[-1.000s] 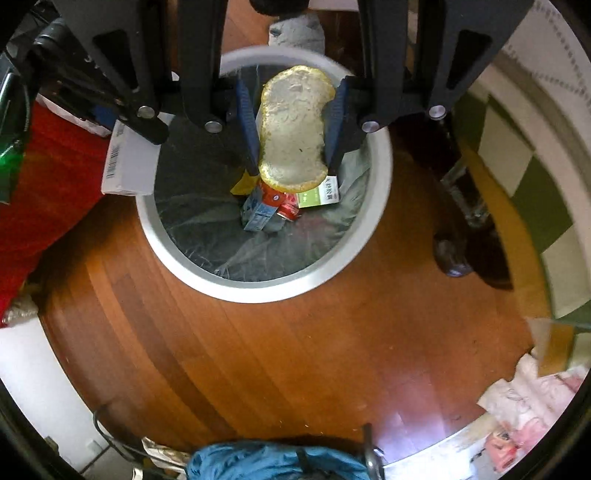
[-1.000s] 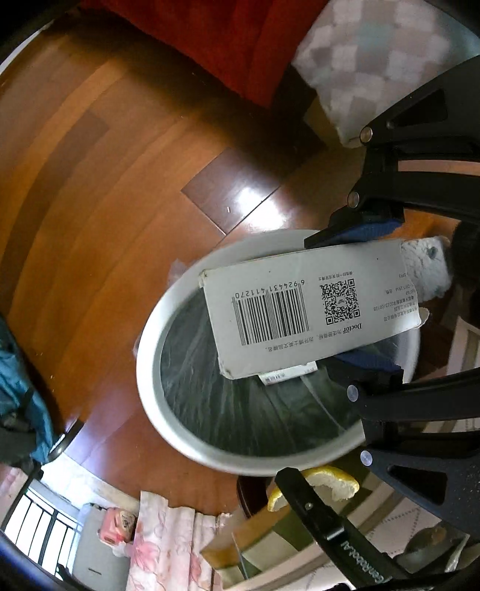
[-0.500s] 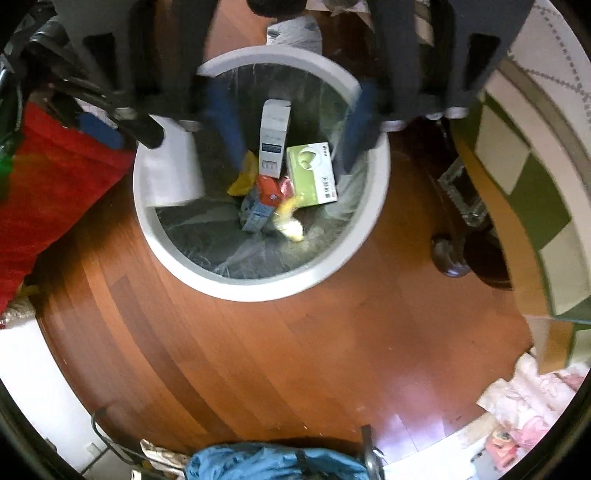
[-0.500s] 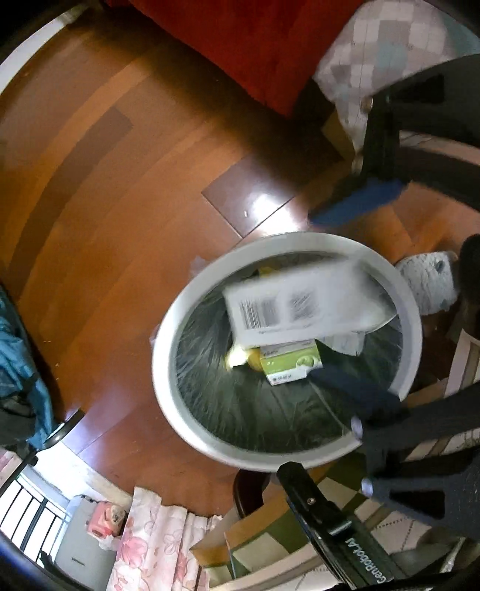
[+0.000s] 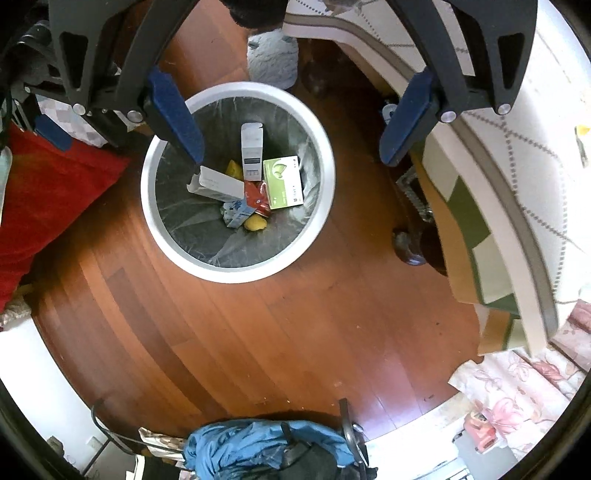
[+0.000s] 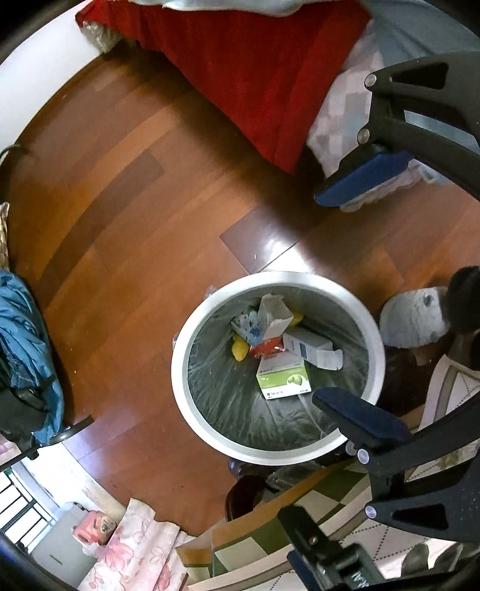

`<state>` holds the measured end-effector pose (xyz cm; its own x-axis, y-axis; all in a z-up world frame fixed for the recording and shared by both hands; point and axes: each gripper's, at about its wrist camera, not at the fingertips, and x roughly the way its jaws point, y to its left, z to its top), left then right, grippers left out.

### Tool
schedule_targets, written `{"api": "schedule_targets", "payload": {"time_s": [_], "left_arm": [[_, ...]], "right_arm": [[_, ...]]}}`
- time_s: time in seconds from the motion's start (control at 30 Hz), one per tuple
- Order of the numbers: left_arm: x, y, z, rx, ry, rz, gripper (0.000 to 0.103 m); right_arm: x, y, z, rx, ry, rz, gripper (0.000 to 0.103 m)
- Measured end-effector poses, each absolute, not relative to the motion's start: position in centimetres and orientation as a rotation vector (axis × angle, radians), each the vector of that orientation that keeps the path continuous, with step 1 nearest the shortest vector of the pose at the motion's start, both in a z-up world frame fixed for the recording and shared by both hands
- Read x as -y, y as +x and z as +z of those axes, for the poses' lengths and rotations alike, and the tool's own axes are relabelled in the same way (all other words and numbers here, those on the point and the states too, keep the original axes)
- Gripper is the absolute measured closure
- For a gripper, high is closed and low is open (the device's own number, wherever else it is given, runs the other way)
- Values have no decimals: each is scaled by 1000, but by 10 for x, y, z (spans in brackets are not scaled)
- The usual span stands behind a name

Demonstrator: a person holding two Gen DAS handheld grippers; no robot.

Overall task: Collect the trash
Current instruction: 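Move both grippers back over the table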

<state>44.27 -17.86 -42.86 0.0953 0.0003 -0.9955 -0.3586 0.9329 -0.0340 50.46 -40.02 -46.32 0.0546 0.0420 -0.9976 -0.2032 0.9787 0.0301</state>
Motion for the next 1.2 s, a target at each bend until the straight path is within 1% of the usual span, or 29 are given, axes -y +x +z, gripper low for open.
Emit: {"api": "schedule_targets", "payload": {"time_s": [0.17, 0.4, 0.57, 0.67, 0.77, 0.83, 0.93, 1.0, 1.07, 1.1, 1.13, 1.2], "left_arm": [[170, 428, -401, -1434, -296, 289, 6], [146, 402, -338, -1369, -336, 324, 6], [99, 371, -282, -1297, -379, 466, 6], [55, 344, -259, -1249, -436, 562, 6], [3, 306, -252, -1208, -518, 677, 6], [-32, 277, -255, -1197, -515, 785, 6], [-75, 232, -279, -1234, -467, 899, 6], [-105, 200, -302, -1278, -432, 974, 6], [-127, 175, -324, -1325, -407, 1025, 6], [-137, 163, -335, -1349, -398, 1044, 6], [-148, 150, -347, -1377, -391, 1060, 6], [-163, 130, -363, -1413, -383, 1072, 6]], "right_arm": [[409, 493, -425, -1480, -124, 165, 3], [401, 479, -351, -1428, -82, 182, 3], [359, 466, -291, -1393, -60, 281, 3], [302, 452, -263, -1393, -88, 406, 3], [232, 432, -252, -1401, -140, 538, 3], [187, 417, -257, -1414, -182, 613, 3], [105, 390, -277, -1462, -233, 725, 3], [55, 371, -304, -1530, -220, 784, 4], [12, 355, -334, -1580, -223, 812, 12], [-1, 349, -345, -1593, -237, 812, 27], [-13, 344, -356, -1606, -249, 810, 37], [-32, 336, -377, -1631, -254, 794, 39]]}}
